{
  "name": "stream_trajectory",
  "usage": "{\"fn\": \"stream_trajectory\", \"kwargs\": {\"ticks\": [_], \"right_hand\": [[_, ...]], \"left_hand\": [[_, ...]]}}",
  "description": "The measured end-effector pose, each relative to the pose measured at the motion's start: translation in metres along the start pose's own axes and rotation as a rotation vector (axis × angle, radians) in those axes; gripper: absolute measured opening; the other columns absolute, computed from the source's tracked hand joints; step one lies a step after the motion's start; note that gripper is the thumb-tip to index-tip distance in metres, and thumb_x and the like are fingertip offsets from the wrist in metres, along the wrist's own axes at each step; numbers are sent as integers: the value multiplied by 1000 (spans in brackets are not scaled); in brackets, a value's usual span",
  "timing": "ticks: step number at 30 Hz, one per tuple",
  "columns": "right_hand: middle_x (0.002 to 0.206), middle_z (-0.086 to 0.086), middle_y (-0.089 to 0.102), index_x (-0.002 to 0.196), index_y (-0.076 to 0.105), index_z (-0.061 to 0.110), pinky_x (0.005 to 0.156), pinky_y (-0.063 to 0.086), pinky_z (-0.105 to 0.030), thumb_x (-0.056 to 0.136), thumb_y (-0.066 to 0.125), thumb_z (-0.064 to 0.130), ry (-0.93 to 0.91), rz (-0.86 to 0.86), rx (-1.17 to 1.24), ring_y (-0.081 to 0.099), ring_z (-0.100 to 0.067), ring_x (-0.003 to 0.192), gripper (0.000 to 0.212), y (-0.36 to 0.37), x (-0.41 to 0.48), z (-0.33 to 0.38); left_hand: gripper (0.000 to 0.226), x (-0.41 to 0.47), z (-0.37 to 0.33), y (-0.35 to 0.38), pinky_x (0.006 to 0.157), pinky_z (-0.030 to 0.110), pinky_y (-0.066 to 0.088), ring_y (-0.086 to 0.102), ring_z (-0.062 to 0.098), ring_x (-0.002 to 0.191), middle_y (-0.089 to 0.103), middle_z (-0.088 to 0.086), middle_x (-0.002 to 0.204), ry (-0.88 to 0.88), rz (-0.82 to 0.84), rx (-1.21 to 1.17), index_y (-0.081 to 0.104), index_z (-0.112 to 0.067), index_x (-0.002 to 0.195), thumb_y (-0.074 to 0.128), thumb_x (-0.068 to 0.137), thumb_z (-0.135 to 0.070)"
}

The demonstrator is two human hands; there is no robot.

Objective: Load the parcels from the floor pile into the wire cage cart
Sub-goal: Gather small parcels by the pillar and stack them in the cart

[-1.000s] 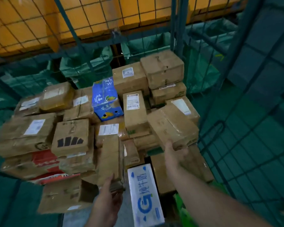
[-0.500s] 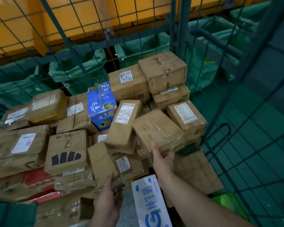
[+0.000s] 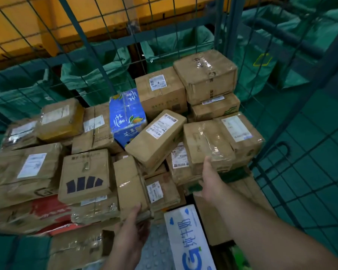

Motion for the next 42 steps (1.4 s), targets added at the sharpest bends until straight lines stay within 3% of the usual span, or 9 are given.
{"fn": "stream_trajectory", "kwargs": {"ticks": [5, 8, 10, 14, 18, 21, 26, 35, 42], "right_hand": [[150, 3, 50, 145, 42, 52, 106, 44, -59, 77, 47, 91, -27, 21, -59, 51, -31, 133, 78, 1, -20, -33], [119, 3, 74, 132, 61, 34, 87, 55, -43, 92, 54, 70, 39, 47, -80, 66, -22, 112, 54, 26, -40, -70], [98, 3, 78, 120, 71, 28, 76, 50, -37, 83, 61, 76, 134, 132, -102, 68, -18, 98, 62, 59, -42, -95], [118, 5, 60, 120, 63, 42, 79, 57, -41, 36, 70, 98, 103, 134, -100, 62, -20, 105, 101, 114, -22, -87], [131, 4, 64, 131, 60, 42, 73, 60, -59, 55, 80, 82, 132, 319, 74, 61, -29, 116, 88, 180, -14, -75], [132, -4, 67, 131, 61, 31, 98, 50, -66, 44, 88, 79, 11, 347, 87, 64, -34, 120, 102, 198, 42, -95], [142, 9, 52, 147, 33, 46, 110, 45, -52, 21, 98, 68, -90, 4, 291, 59, -25, 123, 143, 186, 62, -94], [125, 0, 67, 134, 58, 32, 89, 59, -38, 45, 96, 53, -73, 90, 421, 67, -22, 111, 98, 164, 17, -79], [136, -5, 54, 146, 35, 16, 103, 40, -31, 65, 95, 42, -249, -496, 538, 56, -24, 121, 104, 54, -27, -29]], "left_hand": [[69, -4, 2, 3, 57, 30, 55, 64, 24, 63, 72, 18, 90, -26, 51, 19, 64, -5, 129, 85, 75, -42], [65, -5, -3, 0, 58, 29, 53, 63, 23, 61, 72, 18, 88, -21, 71, 38, 62, -4, 130, 81, 81, -42], [63, -5, -8, -8, 61, 30, 50, 63, 23, 64, 72, 17, 91, -22, 79, 61, 64, -4, 129, 78, 82, -45], [73, -1, -22, -35, 60, 30, 49, 64, 23, 65, 72, 16, 92, 7, 51, 67, 62, -7, 132, 81, 74, -47], [86, 5, -43, -57, 65, 34, 50, 65, 28, 74, 73, 19, 97, 50, 31, 73, 63, -10, 130, 84, 56, -47], [75, 8, -56, -67, 60, 31, 54, 65, 28, 78, 72, 20, 110, 65, 19, 58, 59, -12, 133, 82, 70, -43], [63, 16, -77, -75, 67, 36, 48, 66, 31, 85, 71, 23, 117, 126, 76, 127, 60, -25, 125, 82, 69, -45], [52, 36, -82, -94, 64, 33, 50, 70, 26, 77, 74, 14, 118, 142, 27, 14, 60, -26, 129, 77, 83, -43], [50, 26, -75, -53, 48, 27, 46, 62, 23, 51, 71, 15, 77, 155, 69, 23, 60, -7, 126, 80, 85, -27]]}}
Point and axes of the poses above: each hand's wrist, its own x-axis towards the middle knuckle, its own y-axis out of the palm, z = x × y, the point moved 9 cm from there along x, towards the middle knuckle
